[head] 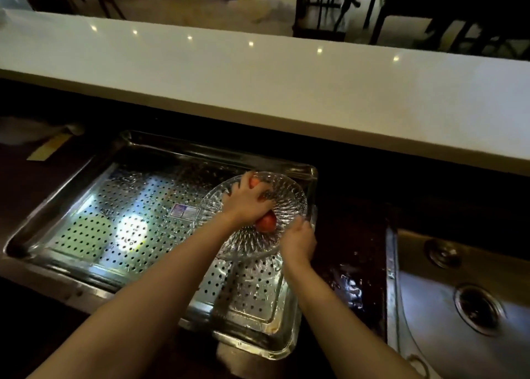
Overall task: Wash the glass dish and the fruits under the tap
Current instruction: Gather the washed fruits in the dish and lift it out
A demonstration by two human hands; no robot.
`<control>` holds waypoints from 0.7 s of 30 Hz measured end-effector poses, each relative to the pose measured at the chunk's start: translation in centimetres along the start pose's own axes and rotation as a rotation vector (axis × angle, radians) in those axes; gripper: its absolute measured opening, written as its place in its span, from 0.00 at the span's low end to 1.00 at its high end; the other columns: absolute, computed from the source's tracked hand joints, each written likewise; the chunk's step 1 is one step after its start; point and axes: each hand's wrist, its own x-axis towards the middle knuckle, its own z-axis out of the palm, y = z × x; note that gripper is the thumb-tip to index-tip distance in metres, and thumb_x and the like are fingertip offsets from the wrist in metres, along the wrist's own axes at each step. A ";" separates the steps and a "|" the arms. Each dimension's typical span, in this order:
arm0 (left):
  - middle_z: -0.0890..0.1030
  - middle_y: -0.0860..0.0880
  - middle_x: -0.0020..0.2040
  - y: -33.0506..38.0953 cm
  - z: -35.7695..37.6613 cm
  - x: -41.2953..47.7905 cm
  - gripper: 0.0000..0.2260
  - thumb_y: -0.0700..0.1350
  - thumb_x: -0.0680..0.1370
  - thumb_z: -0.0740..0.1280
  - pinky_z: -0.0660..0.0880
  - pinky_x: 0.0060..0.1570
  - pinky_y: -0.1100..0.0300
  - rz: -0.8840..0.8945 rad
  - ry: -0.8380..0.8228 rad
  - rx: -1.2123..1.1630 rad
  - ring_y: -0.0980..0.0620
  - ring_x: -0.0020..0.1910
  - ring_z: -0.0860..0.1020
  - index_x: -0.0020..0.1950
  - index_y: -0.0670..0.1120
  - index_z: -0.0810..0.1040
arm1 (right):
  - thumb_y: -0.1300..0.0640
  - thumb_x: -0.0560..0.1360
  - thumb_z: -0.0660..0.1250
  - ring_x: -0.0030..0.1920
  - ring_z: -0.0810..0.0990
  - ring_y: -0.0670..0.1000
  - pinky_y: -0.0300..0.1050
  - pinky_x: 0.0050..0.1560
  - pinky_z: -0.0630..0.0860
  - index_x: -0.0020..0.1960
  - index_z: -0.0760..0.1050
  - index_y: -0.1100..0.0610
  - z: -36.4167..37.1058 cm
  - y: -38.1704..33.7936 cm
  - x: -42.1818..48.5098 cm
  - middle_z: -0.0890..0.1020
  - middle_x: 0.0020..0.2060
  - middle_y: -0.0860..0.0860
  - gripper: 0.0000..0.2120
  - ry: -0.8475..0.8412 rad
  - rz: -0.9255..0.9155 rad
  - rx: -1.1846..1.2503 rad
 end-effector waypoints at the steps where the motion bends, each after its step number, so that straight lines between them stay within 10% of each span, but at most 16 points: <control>1: 0.53 0.50 0.76 -0.2 0.0 0.2 0.17 0.58 0.73 0.63 0.51 0.67 0.39 0.016 -0.024 0.008 0.40 0.70 0.58 0.62 0.63 0.69 | 0.53 0.81 0.50 0.46 0.78 0.59 0.42 0.34 0.64 0.53 0.74 0.64 0.3 0.1 -0.2 0.80 0.46 0.60 0.19 0.011 0.002 0.006; 5: 0.52 0.49 0.76 -0.6 0.1 0.9 0.22 0.57 0.74 0.61 0.51 0.68 0.39 0.082 -0.082 0.112 0.41 0.71 0.58 0.67 0.65 0.63 | 0.52 0.81 0.50 0.33 0.71 0.49 0.40 0.30 0.62 0.53 0.73 0.64 1.1 0.8 -0.7 0.74 0.38 0.53 0.19 -0.001 0.058 0.027; 10: 0.51 0.49 0.77 -1.4 0.9 1.4 0.29 0.58 0.75 0.58 0.51 0.69 0.34 0.096 -0.072 0.242 0.41 0.73 0.57 0.74 0.62 0.49 | 0.59 0.80 0.54 0.57 0.77 0.60 0.44 0.51 0.72 0.63 0.71 0.65 0.8 0.8 0.6 0.77 0.58 0.62 0.16 -0.239 0.125 -0.152; 18: 0.51 0.50 0.77 -1.8 2.0 1.2 0.27 0.59 0.75 0.56 0.52 0.68 0.33 0.063 -0.024 0.286 0.42 0.72 0.57 0.73 0.58 0.54 | 0.58 0.77 0.60 0.61 0.75 0.59 0.47 0.55 0.73 0.73 0.54 0.66 0.6 -0.7 0.4 0.72 0.65 0.61 0.29 -0.375 0.239 -0.333; 21: 0.45 0.49 0.78 -1.5 1.4 1.0 0.29 0.62 0.76 0.56 0.47 0.67 0.29 0.038 -0.109 0.309 0.40 0.74 0.52 0.74 0.58 0.50 | 0.55 0.76 0.61 0.56 0.78 0.56 0.45 0.52 0.74 0.68 0.64 0.66 -0.3 -1.9 0.3 0.75 0.63 0.62 0.24 -0.484 0.118 -0.503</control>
